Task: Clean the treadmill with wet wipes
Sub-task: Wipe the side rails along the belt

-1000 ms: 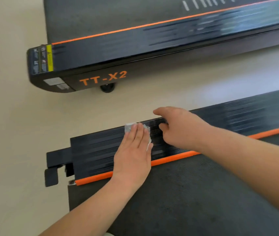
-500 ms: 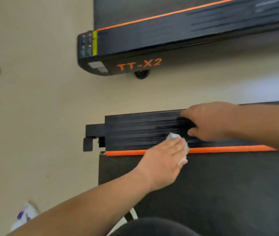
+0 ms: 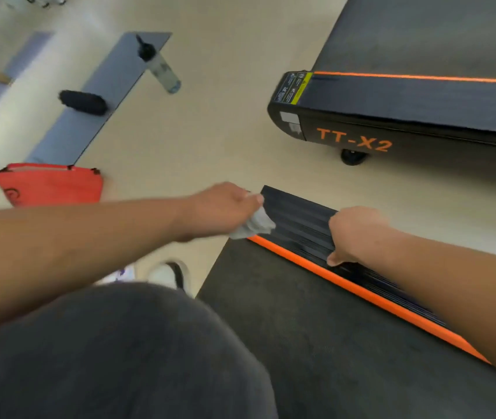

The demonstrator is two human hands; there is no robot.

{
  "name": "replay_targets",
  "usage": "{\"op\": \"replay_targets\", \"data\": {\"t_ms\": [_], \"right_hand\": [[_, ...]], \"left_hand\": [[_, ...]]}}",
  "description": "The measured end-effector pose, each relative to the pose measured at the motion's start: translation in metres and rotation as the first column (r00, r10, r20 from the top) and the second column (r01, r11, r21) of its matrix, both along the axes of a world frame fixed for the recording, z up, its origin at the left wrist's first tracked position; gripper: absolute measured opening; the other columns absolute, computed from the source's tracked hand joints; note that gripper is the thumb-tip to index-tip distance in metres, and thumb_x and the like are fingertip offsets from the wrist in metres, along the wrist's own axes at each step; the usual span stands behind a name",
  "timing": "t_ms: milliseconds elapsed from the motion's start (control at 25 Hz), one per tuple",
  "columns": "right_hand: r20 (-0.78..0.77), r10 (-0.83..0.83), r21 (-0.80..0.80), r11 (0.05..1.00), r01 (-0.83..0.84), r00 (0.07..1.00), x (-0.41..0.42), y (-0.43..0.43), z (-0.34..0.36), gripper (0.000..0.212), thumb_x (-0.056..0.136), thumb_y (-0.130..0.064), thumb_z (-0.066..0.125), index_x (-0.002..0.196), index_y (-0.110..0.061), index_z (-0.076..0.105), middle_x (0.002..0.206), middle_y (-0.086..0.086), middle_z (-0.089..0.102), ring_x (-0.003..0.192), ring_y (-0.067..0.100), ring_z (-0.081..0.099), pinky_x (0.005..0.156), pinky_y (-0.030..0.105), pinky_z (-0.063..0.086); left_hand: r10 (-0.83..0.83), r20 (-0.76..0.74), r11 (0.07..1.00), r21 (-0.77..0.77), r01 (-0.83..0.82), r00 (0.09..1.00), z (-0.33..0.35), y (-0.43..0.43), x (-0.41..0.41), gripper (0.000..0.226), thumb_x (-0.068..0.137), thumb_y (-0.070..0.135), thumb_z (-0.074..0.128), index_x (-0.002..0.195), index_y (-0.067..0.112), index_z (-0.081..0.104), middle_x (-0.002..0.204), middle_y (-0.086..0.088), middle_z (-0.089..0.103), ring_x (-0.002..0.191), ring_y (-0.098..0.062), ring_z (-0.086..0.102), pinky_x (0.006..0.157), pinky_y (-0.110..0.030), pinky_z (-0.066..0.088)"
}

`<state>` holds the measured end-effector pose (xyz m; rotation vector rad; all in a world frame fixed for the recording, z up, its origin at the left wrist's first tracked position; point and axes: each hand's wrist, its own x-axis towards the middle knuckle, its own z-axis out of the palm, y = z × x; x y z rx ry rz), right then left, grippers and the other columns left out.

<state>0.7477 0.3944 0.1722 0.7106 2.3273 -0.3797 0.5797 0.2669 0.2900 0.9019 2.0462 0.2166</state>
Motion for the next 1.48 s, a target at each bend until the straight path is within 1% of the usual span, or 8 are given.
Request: {"op": "replay_targets", "data": {"t_ms": [240,520,680,760,920,1120,1240,1480], "right_hand": [[0.044,0.124,0.080,0.989,-0.127,0.991,-0.008,-0.005,0.004,0.027,0.080,-0.037,0.083,0.088,-0.018,0.066,0.078,-0.001,0.058,0.081,0.026,0.069,0.073,0.037,0.062],[0.254,0.155,0.090,0.979,-0.183,0.955,-0.038,-0.005,0.000,0.048,0.072,-0.059,0.083,0.081,-0.021,0.056,0.078,-0.005,0.060,0.069,0.017,0.061,0.059,0.029,0.053],[0.529,0.114,-0.044,0.993,-0.107,0.841,-0.112,-0.002,0.016,0.063,0.075,-0.071,0.075,0.090,-0.012,0.060,0.074,0.000,0.070,0.061,0.017,0.066,0.060,0.031,0.057],[0.489,0.030,-0.115,0.993,0.030,0.871,-0.177,-0.002,0.019,0.065,0.086,-0.069,0.063,0.097,-0.005,0.066,0.077,0.010,0.076,0.060,0.025,0.072,0.066,0.039,0.064],[-0.010,-0.121,-0.297,0.948,0.113,0.993,-0.336,-0.027,0.031,0.021,0.100,-0.025,0.057,0.086,-0.012,0.066,0.089,0.010,0.073,0.079,0.030,0.070,0.072,0.030,0.058],[0.171,-0.745,-0.724,0.349,0.596,0.644,-0.493,-0.078,0.055,0.025,0.106,-0.024,0.048,0.109,-0.010,0.069,0.105,0.018,0.076,0.087,0.032,0.074,0.082,0.049,0.060],[0.332,-0.722,-0.744,0.196,0.639,0.608,-0.583,-0.116,0.079,0.056,0.107,-0.053,0.037,0.123,-0.008,0.064,0.107,0.020,0.076,0.097,0.036,0.074,0.089,0.052,0.057],[0.310,-0.418,-0.858,0.263,0.441,0.854,-0.754,-0.214,0.146,0.064,0.090,-0.067,0.056,0.121,-0.013,0.073,0.115,0.010,0.076,0.108,0.029,0.073,0.095,0.046,0.055]], "left_hand": [[0.077,-0.154,0.993,-0.075,-0.090,0.985,0.019,0.032,-0.024,0.044,0.104,0.050,0.045,0.127,0.017,0.064,0.128,-0.001,0.062,0.117,-0.020,0.058,0.097,-0.032,0.040],[0.358,0.183,0.928,0.042,-0.371,0.915,-0.073,0.008,-0.027,0.045,0.104,0.050,0.044,0.124,0.016,0.067,0.123,-0.004,0.068,0.111,-0.022,0.064,0.102,-0.036,0.049],[0.539,0.320,0.821,0.006,-0.571,0.779,-0.064,-0.028,-0.088,0.033,0.105,0.045,0.044,0.101,0.019,0.064,0.098,0.008,0.065,0.085,-0.005,0.060,0.069,-0.020,0.043],[0.618,0.392,0.726,0.051,-0.686,0.682,-0.051,-0.033,-0.139,0.028,0.104,0.046,0.048,0.094,0.021,0.056,0.091,0.013,0.056,0.078,0.001,0.052,0.070,-0.022,0.041],[0.676,0.661,0.412,0.027,-0.911,0.325,-0.047,-0.050,-0.238,0.049,0.076,0.056,0.068,0.110,0.020,0.072,0.112,0.000,0.074,0.104,-0.023,0.070,0.099,-0.045,0.053],[0.534,0.844,0.048,-0.098,-0.994,-0.058,-0.043,-0.113,-0.353,0.053,0.075,0.046,0.076,0.121,0.019,0.072,0.114,-0.004,0.076,0.107,-0.023,0.072,0.102,-0.044,0.054],[0.533,0.832,-0.120,-0.101,-0.988,-0.150,-0.024,-0.165,-0.430,0.055,0.063,0.035,0.082,0.116,0.022,0.074,0.110,-0.003,0.077,0.105,-0.020,0.073,0.102,-0.044,0.054],[0.562,0.778,-0.336,-0.094,-0.937,-0.280,0.017,-0.250,-0.566,0.031,0.086,0.020,0.070,0.117,0.017,0.073,0.111,-0.008,0.076,0.109,-0.028,0.072,0.100,-0.047,0.055]]}}
